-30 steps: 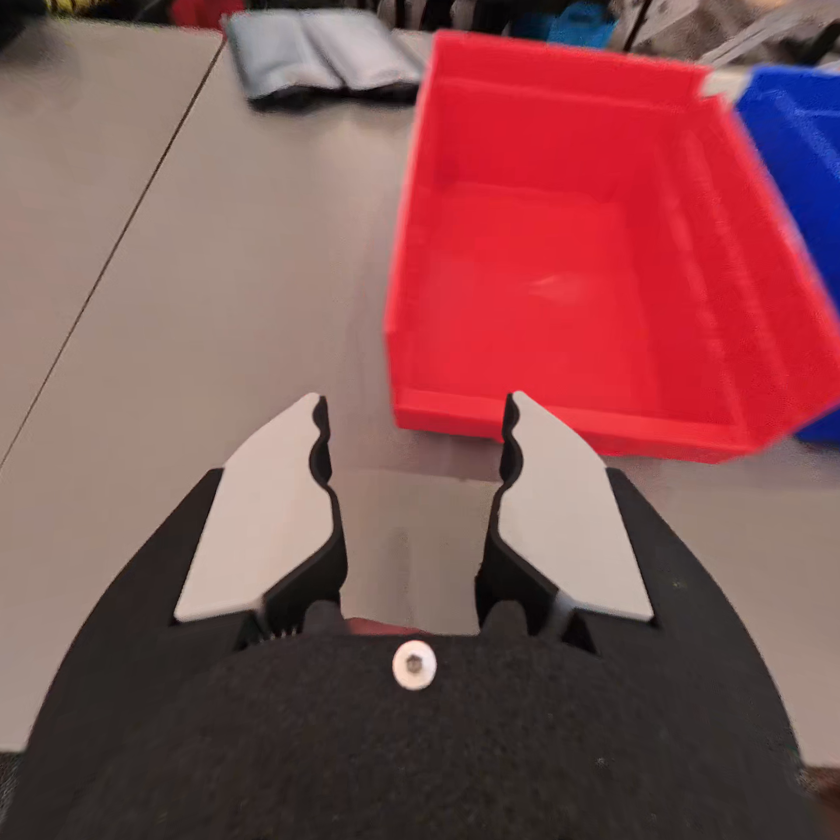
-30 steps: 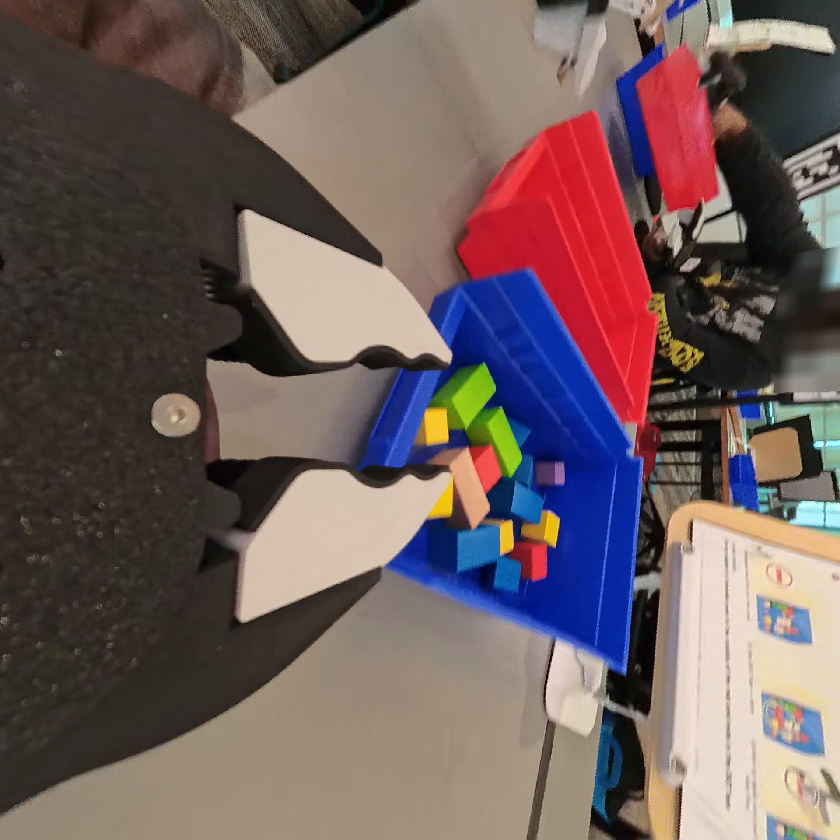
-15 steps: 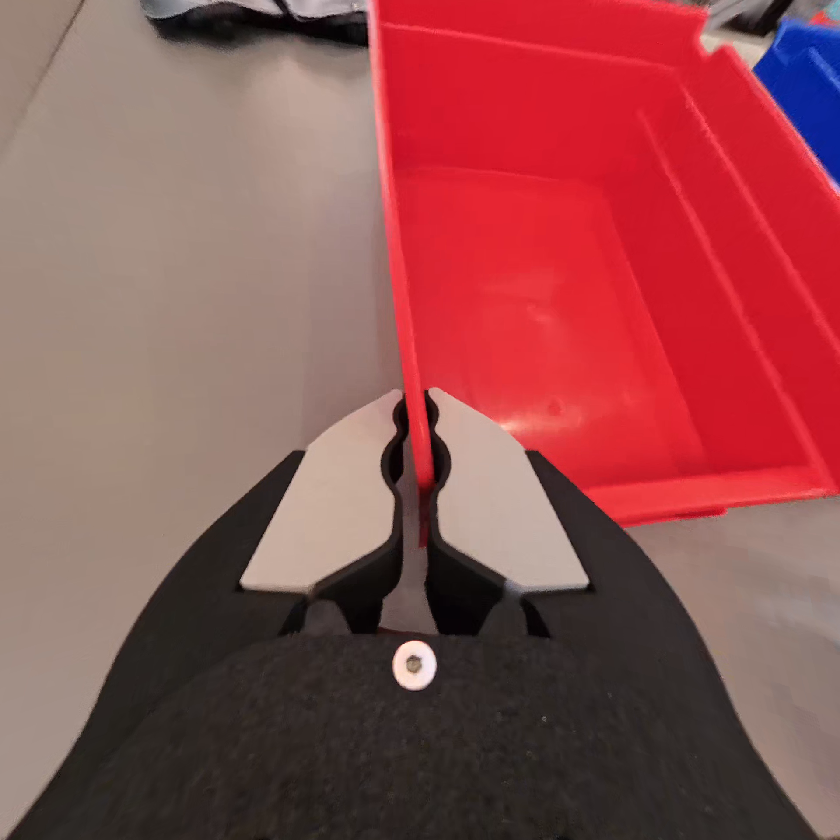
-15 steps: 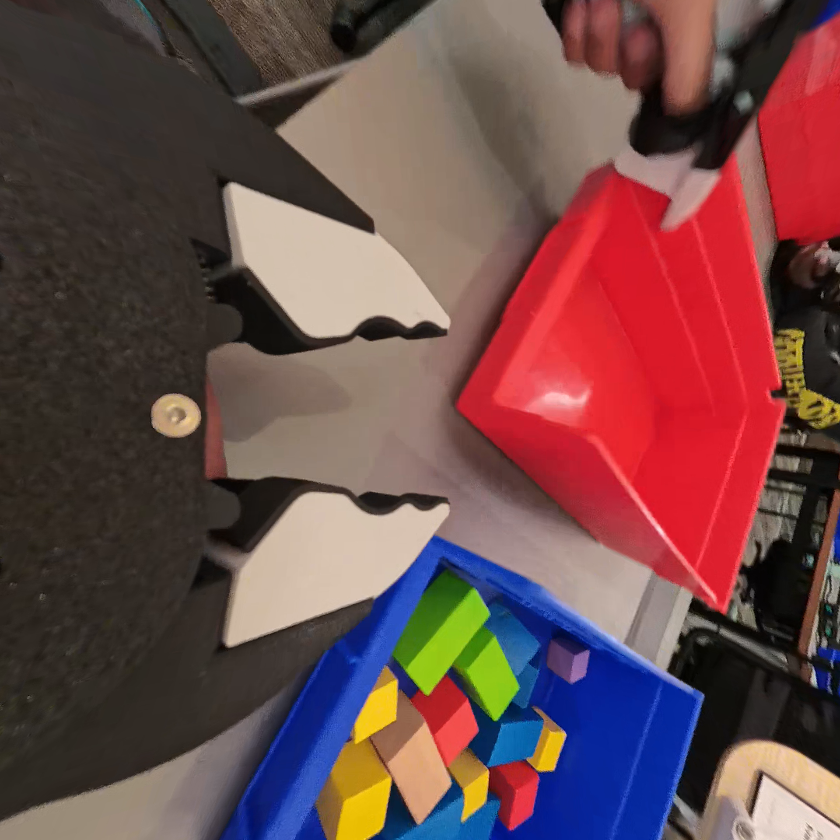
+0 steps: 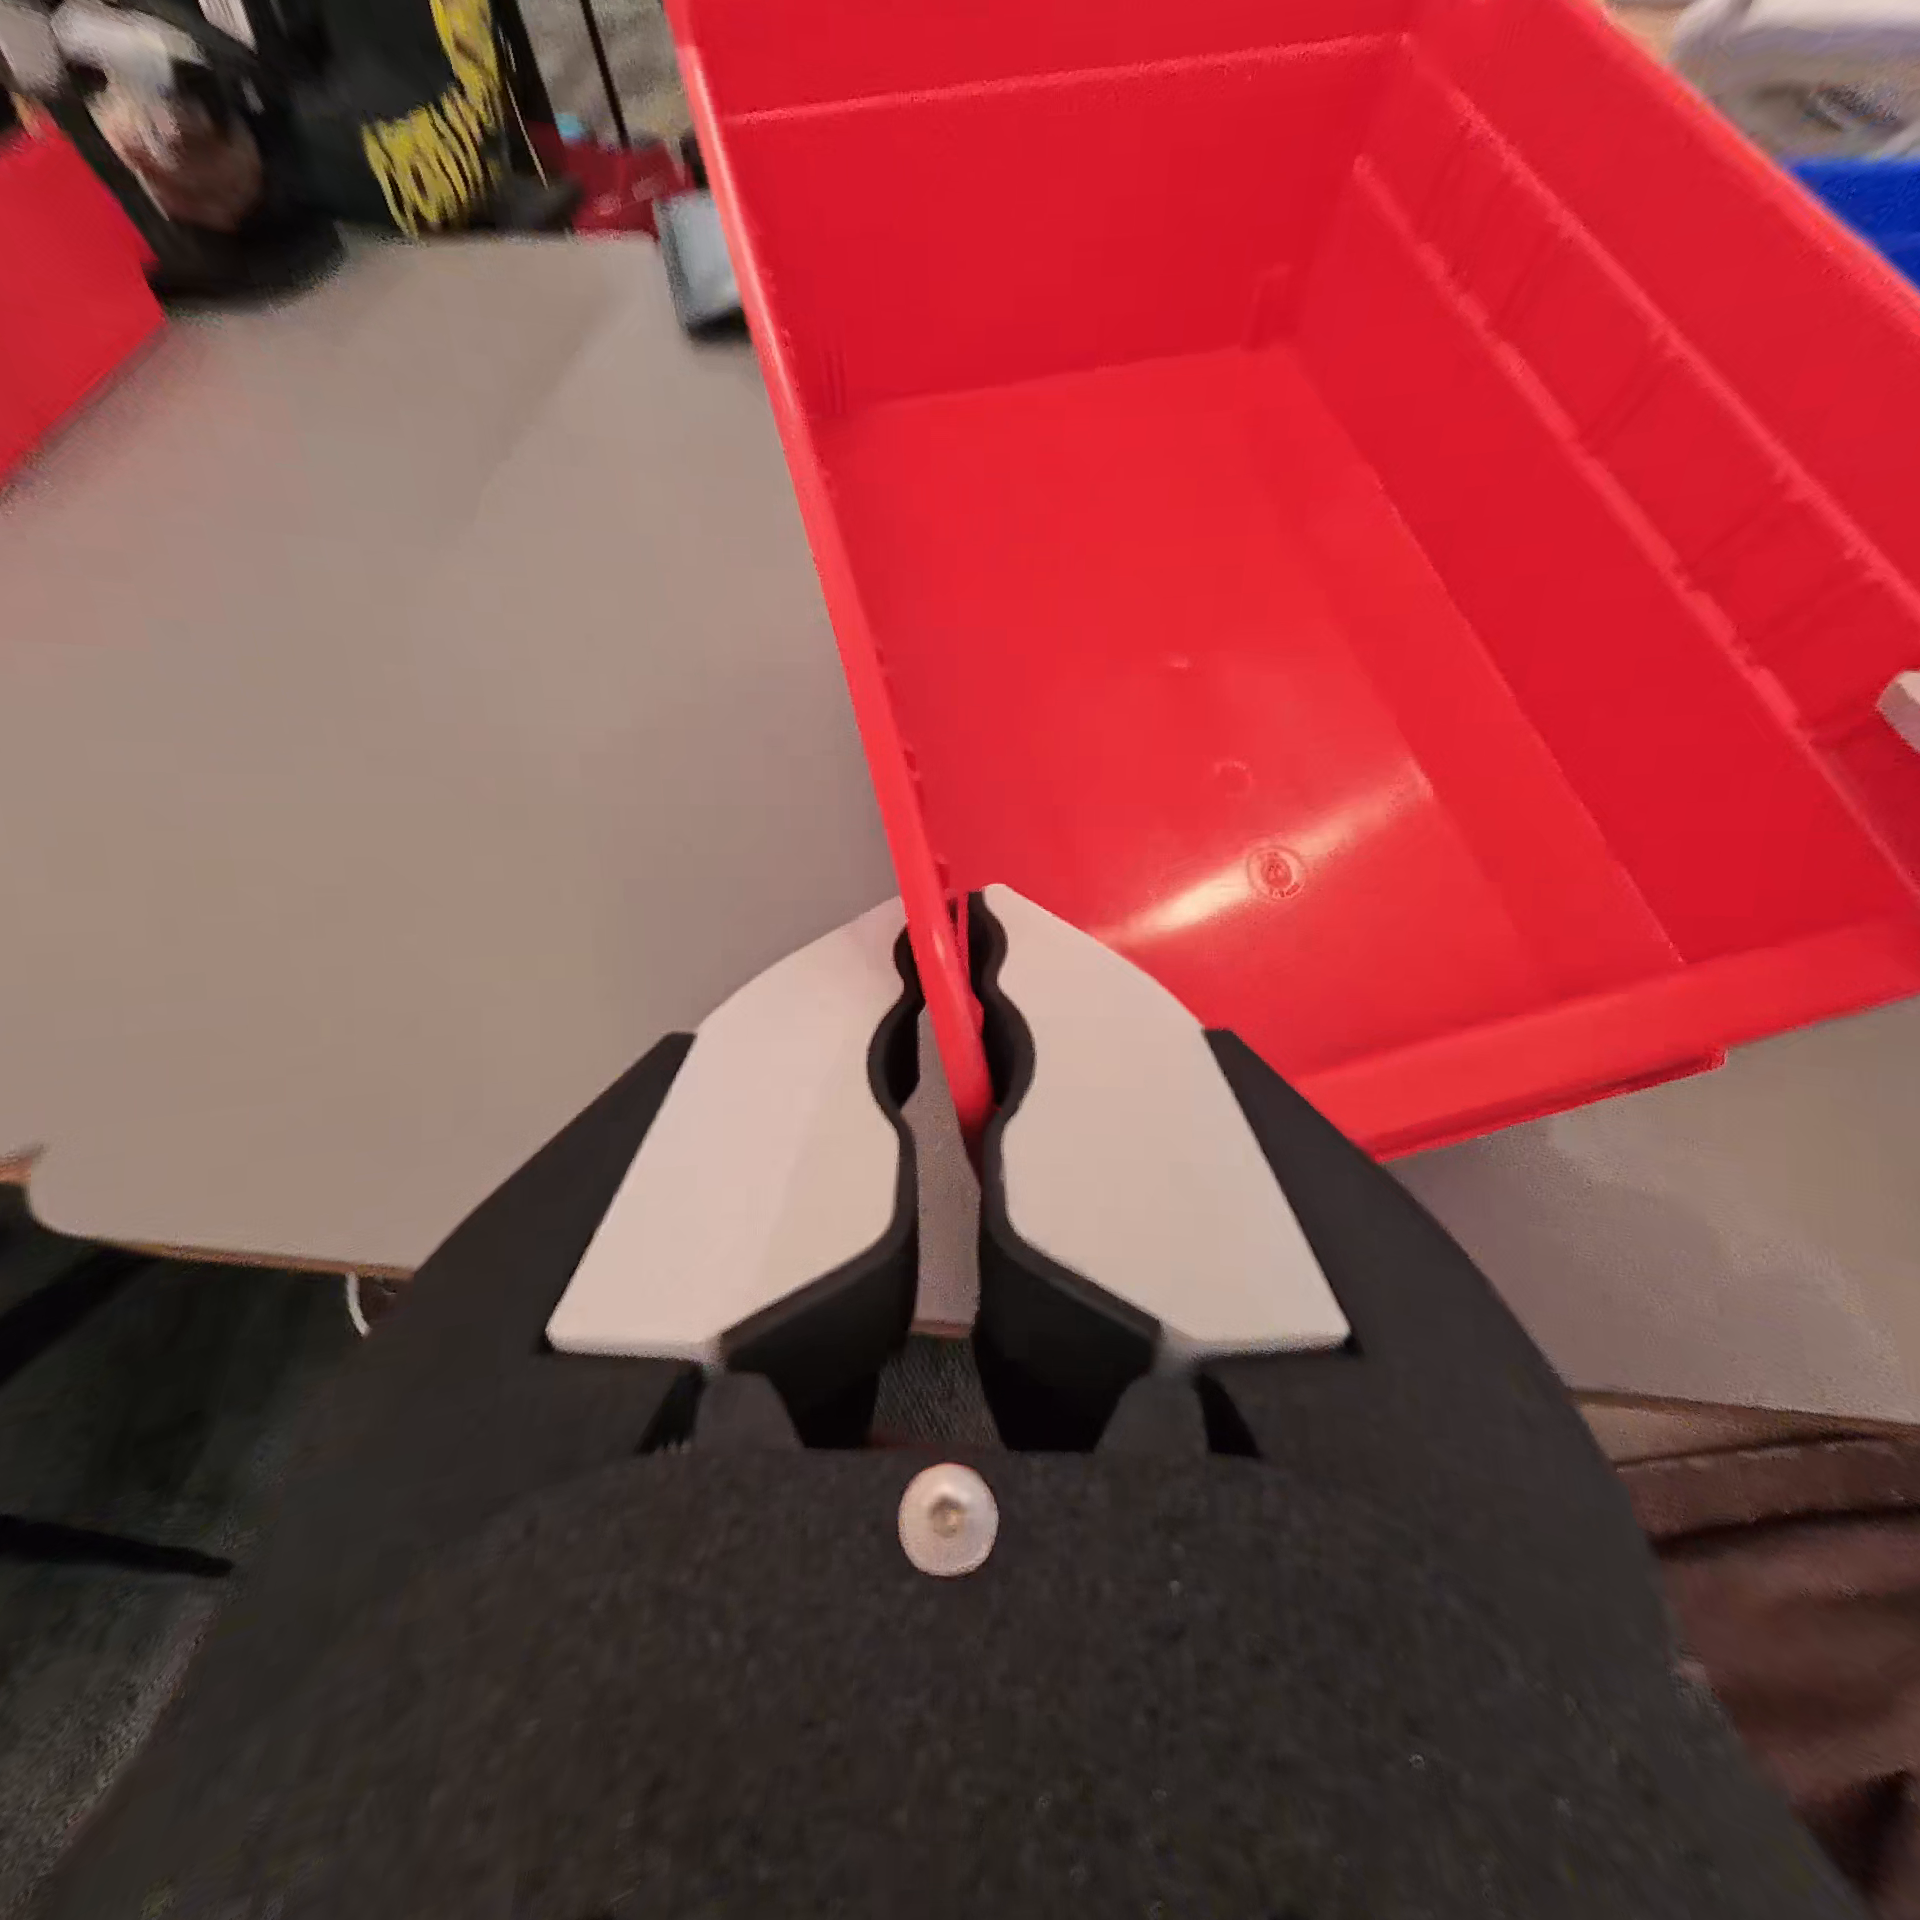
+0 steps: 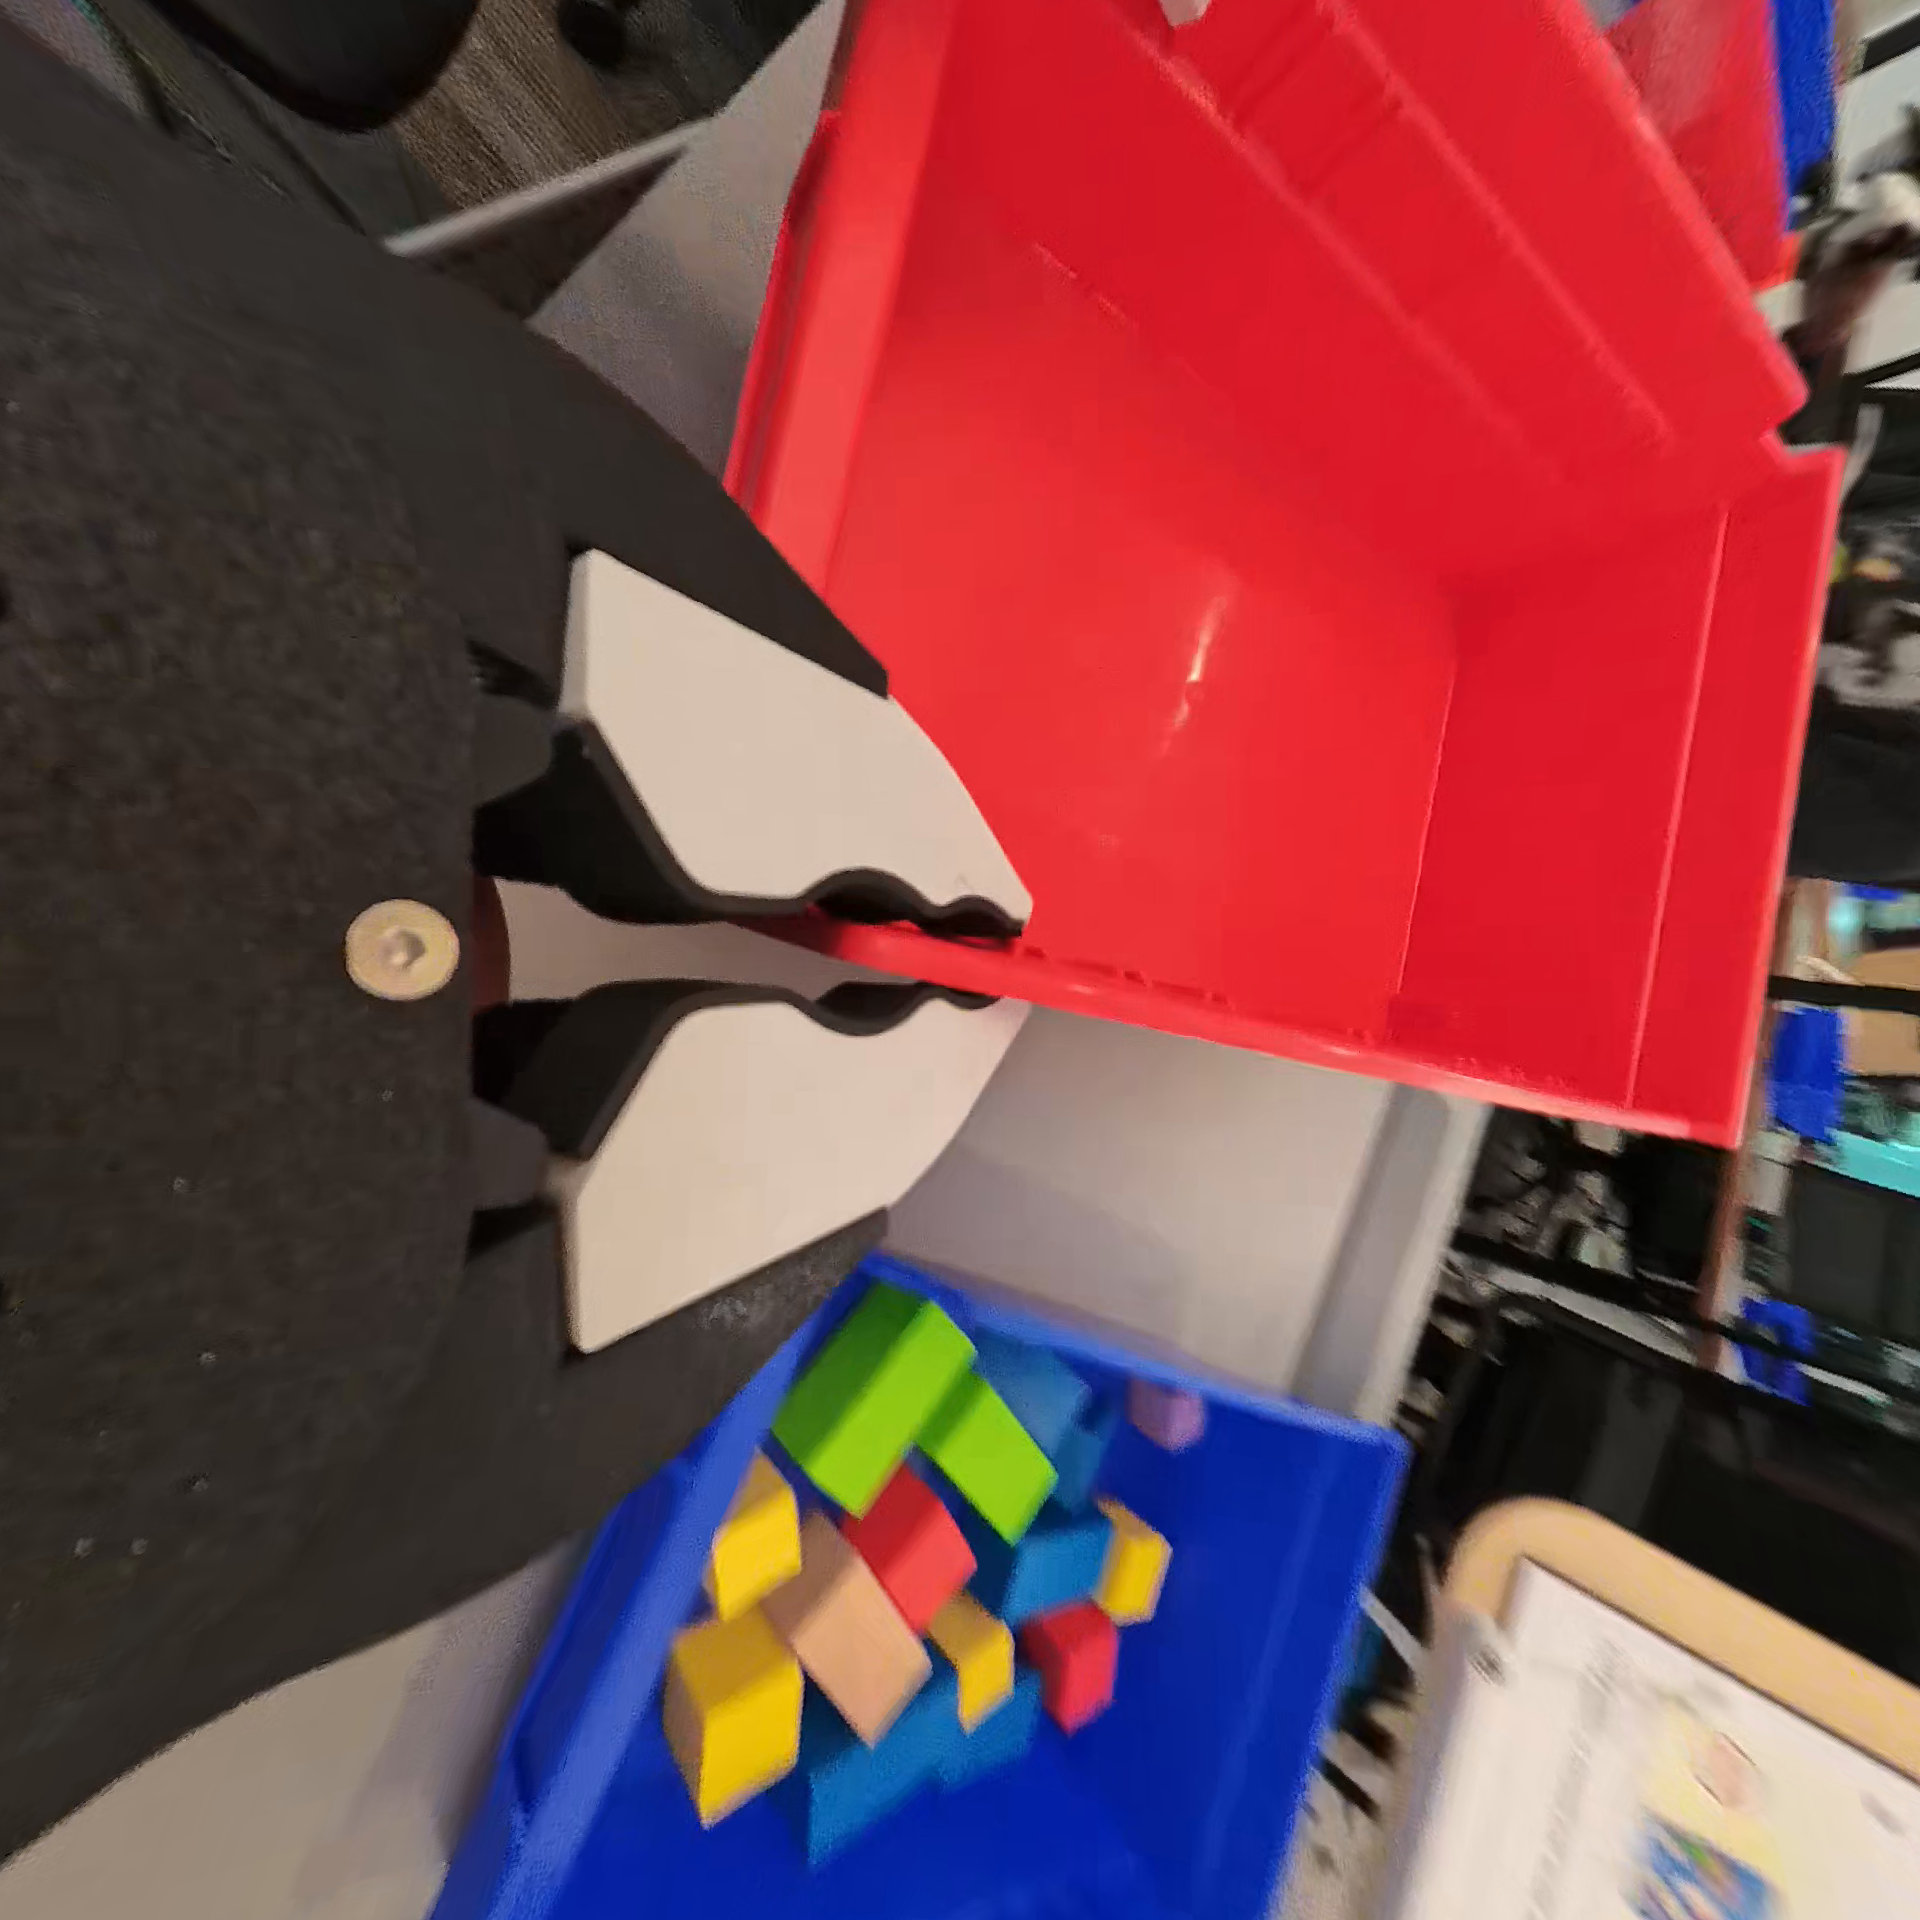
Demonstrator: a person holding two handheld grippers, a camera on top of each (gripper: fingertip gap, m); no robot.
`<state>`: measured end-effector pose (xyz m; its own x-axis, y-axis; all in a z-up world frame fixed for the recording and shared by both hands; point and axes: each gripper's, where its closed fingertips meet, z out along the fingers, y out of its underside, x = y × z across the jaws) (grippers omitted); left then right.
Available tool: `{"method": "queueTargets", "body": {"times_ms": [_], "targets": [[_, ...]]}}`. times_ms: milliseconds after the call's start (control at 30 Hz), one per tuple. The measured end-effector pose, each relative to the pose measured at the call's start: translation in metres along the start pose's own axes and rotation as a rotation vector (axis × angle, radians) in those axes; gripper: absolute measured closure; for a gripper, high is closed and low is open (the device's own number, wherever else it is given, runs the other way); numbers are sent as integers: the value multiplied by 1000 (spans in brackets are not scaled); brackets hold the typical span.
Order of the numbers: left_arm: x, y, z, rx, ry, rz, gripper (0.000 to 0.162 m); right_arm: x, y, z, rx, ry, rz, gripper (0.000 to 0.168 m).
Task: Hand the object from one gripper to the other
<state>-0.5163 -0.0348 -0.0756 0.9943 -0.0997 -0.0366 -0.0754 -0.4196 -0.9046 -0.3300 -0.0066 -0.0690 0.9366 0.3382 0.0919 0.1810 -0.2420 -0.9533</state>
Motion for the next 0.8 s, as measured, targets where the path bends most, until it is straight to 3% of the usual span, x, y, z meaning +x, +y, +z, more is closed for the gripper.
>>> {"method": "queueTargets", "body": {"times_ms": [167,300,400,500,633,800], "targets": [[70,-84,-17,125,78,72,155,78,-64,-50,115,103,-7,163],[181,-137,2,161,231,141,155,188,-82,-101,129,275,19,163],[282,-153,18,160,343,207,154,279,-74,-142,141,368,56,163],[383,-148,33,138,424,264,153,368,-40,-176,105,465,119,163],[495,-110,58,57,487,320,153,459,41,-203,-1,541,204,163],[562,-53,84,-33,489,323,153,510,130,-206,-103,498,270,163]]}}
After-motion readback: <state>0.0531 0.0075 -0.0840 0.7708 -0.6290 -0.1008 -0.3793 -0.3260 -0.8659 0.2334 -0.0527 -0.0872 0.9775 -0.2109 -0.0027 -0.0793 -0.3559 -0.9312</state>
